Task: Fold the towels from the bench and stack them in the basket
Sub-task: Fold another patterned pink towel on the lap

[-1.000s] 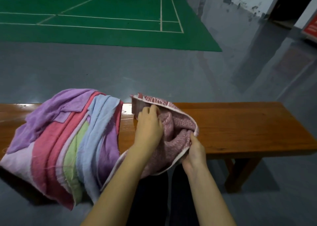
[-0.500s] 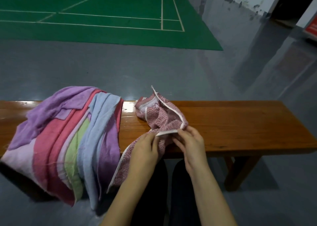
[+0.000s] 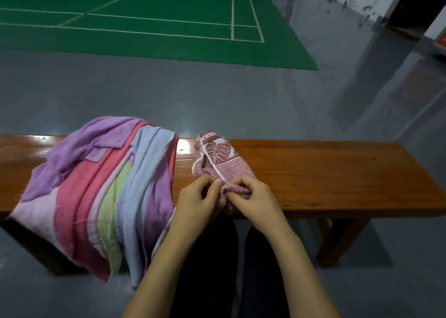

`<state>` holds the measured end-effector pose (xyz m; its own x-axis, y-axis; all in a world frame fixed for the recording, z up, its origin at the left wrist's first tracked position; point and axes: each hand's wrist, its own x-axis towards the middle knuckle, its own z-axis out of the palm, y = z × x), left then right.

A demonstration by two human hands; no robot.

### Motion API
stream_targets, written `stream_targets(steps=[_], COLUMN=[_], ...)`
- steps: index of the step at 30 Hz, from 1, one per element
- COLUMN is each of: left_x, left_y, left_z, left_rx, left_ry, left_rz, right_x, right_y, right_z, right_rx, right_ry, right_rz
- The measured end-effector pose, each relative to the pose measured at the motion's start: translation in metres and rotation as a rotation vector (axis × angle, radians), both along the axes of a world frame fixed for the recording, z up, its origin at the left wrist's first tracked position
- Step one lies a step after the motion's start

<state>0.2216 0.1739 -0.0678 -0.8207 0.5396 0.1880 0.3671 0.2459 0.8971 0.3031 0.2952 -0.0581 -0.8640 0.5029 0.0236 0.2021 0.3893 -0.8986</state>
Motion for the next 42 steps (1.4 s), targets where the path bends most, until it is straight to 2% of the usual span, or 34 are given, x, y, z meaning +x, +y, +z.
stream_targets(steps=[3,5,7,11,15,16,23,27,29,33,35,37,39,40,42], left_x=[-0.006,-0.009,-0.010,-0.015,-0.027,-0.031,0.004,0.015,0.012,0.009,0.008,0.000,-0.007,-0.007,-0.005], left_y=[-0.004,-0.004,-0.004,-0.011,-0.034,-0.039,0.003,0.024,0.022,0.006,-0.003,-0.009,-0.009,-0.007,0.000], left_z=[0.000,0.004,0.011,0.016,0.008,0.006,0.016,0.013,0.009,0.008,0.010,0.009,0.016,0.023,0.039], left_rx=[-0.032,-0.049,-0.029,-0.026,-0.262,-0.291,-0.131,-0.202,-0.206,-0.238,-0.238,-0.160,-0.150,-0.149,-0.122], left_ry=[-0.035,-0.029,-0.069,-0.133,-0.033,-0.040,-0.123,0.036,0.051,-0.172,-0.314,-0.335,-0.240,-0.219,-0.229], left_rz=[-0.084,-0.119,-0.146,-0.142,-0.096,-0.085,-0.208,-0.190,-0.140,-0.310,-0.316,-0.205,-0.136,-0.147,-0.211], right_x=[0.002,0.002,0.002,0.003,0.014,0.018,0.012,0.010,0.012,0.017,0.020,0.022,0.024,0.024,0.019], right_y=[-0.001,-0.001,0.001,0.012,0.039,0.047,0.023,0.017,0.021,0.033,0.036,0.035,0.030,0.025,0.012], right_z=[0.003,0.004,0.004,0.001,0.004,0.006,0.011,0.009,0.009,0.006,0.005,0.004,0.008,0.010,0.018], right_rx=[-0.176,-0.272,-0.252,-0.144,-0.182,-0.202,-0.231,-0.215,-0.231,-0.257,-0.225,-0.156,-0.086,-0.068,-0.073], right_ry=[-0.009,0.015,0.062,0.180,0.337,0.344,0.133,0.156,0.164,0.174,0.134,-0.007,-0.145,-0.140,-0.014], right_rz=[0.143,0.164,0.112,-0.106,-0.511,-0.558,-0.262,-0.219,-0.251,-0.413,-0.438,-0.337,-0.143,-0.049,0.096])
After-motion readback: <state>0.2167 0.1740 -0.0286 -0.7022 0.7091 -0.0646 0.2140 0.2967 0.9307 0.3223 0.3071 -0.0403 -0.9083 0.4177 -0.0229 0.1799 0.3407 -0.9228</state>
